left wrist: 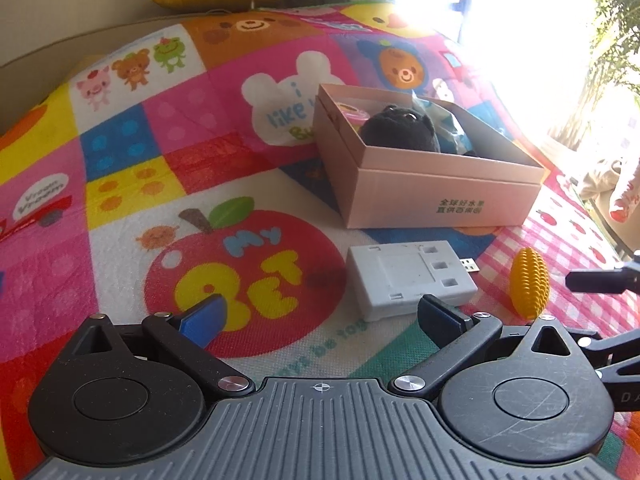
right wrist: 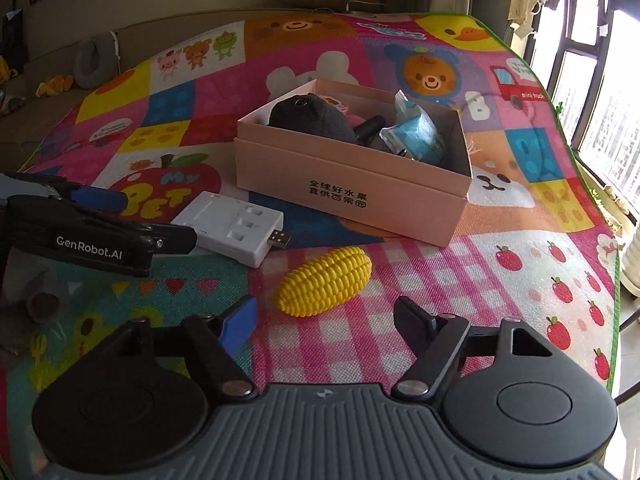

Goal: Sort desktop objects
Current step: 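Move the right gripper toward the corn toy while the left gripper nears the charger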

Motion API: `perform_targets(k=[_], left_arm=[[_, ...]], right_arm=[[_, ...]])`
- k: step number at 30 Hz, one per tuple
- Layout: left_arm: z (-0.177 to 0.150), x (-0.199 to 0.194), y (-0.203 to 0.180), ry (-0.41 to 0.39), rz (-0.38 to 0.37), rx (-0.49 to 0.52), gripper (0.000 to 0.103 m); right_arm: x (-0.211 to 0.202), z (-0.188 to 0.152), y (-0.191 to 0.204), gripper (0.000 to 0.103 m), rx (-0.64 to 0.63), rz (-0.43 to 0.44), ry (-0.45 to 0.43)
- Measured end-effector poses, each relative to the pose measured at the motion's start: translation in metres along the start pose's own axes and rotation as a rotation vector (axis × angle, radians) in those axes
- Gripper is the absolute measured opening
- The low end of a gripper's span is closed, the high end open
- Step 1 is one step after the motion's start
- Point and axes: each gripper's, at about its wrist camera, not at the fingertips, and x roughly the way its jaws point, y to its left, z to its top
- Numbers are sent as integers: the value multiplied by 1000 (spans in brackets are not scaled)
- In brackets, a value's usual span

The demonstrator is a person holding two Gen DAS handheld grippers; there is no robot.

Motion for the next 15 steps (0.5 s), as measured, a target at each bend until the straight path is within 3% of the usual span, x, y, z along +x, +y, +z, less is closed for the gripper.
perform_targets(k=[3,8,10,12,15], left_arm=[[3,-8,9,-23,32,-21,103],[11,-17,20,-67,50,-70,103],[10,-18,21,-68,56,-68,103],[9,-17,22,-61,53,-70,103],[7,-15,21,-46,39,-75,103]], right_arm=[[5,-3,9,65,16,51,10],[-3,0,27,65,-31,100,-68],[-13,1,30,73,-87,73,-110],[-17,1,28,85,-125,-7,-134],[-3,1,16,86,-93,-69,-100]])
